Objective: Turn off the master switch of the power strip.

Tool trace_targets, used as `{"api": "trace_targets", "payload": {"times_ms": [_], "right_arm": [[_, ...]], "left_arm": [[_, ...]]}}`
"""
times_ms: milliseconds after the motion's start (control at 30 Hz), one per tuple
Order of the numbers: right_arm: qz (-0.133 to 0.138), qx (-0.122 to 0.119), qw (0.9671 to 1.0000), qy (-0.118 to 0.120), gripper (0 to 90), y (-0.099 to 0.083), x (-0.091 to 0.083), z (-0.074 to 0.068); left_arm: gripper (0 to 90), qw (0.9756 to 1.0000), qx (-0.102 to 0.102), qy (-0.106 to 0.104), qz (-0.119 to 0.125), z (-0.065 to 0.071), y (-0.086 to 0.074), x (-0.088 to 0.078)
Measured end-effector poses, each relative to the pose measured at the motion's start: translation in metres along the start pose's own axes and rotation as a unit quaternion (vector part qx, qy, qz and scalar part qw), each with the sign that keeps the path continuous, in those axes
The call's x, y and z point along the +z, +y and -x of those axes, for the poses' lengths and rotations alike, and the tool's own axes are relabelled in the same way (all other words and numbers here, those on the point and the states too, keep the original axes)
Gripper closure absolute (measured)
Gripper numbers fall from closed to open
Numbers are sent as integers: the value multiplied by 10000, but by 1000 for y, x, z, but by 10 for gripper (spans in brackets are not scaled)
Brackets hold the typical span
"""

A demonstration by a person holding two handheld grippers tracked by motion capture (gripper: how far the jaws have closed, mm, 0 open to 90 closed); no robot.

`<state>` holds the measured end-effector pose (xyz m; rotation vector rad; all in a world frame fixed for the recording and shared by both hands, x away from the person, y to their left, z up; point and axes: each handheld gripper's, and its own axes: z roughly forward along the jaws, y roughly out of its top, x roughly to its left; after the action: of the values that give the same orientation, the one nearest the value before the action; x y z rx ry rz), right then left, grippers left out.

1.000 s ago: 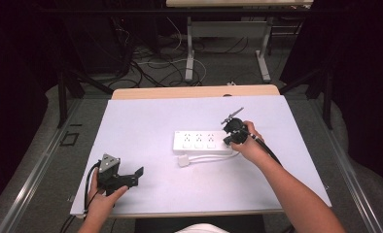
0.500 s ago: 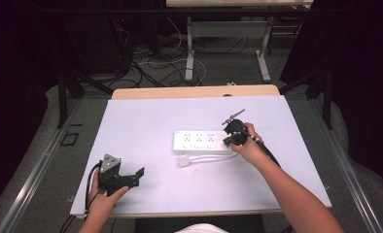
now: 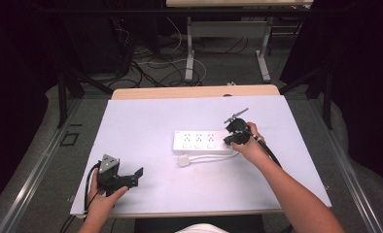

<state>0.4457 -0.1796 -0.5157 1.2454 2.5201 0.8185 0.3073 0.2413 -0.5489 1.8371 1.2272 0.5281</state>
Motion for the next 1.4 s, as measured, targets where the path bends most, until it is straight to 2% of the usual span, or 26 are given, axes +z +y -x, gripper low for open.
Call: {"api": "trace_targets", "payload": {"times_ms": [200, 233, 267, 300, 400, 467, 500, 533, 600, 900, 933, 1000, 1133, 1233, 1267, 1400], "right_arm": [[-177, -39, 9998, -7, 851, 1, -3, -1], [-55, -31, 10000, 19, 849, 1, -2, 0], [-15, -86, 10000, 36, 849, 1, -2, 1], [16, -44, 10000, 50, 847, 1, -2, 0], [13, -102, 9999, 63, 831, 1, -3, 2], [36, -33, 10000, 86, 819, 1, -4, 1], [-142, -66, 9999, 63, 816, 2, -7, 2], [-8, -39, 10000, 43, 810, 1, -5, 1], [-6, 74, 10000, 4, 799, 2, -6, 0], [86, 114, 9999, 14, 745, 3, -9, 4], [155, 102, 9998, 51, 732, 3, -8, 5], [126, 146, 9998, 26, 709, 3, -9, 5], [150, 212, 9996, 134, 644, 4, -8, 6], [182, 172, 9996, 139, 630, 4, -9, 6], [194, 147, 9995, 188, 618, 4, -9, 6], [288, 60, 9995, 122, 546, 4, -10, 6]], "left_arm": [[9, 10000, -31, -2, 32, 0, 0, 1], [9, 10000, -32, 0, 35, 0, 0, 1], [9, 10000, -34, 4, 41, 0, 0, 1], [9, 10000, -34, 4, 43, 0, 0, 1], [9, 10000, -21, 4, 25, 0, 0, 0], [9, 10000, -37, 0, 33, 0, 0, 1], [9, 10000, -40, 1, 43, 0, 0, 1], [9, 10000, -34, 2, 38, 0, 0, 1], [9, 10000, -17, -5, 7, 0, 0, 1], [9, 10000, -22, -10, 6, 0, 0, 1], [9, 10000, -17, -8, 10, 0, 0, 1], [9, 10000, -18, -9, 14, 0, 0, 1], [9, 10000, -20, -17, 9, 0, 0, 1], [9, 10000, -20, -23, -15, 0, 1, 1], [9, 10000, -19, -22, -17, 0, 1, 1], [9, 10000, -13, -21, -18, 0, 1, 1]]}}
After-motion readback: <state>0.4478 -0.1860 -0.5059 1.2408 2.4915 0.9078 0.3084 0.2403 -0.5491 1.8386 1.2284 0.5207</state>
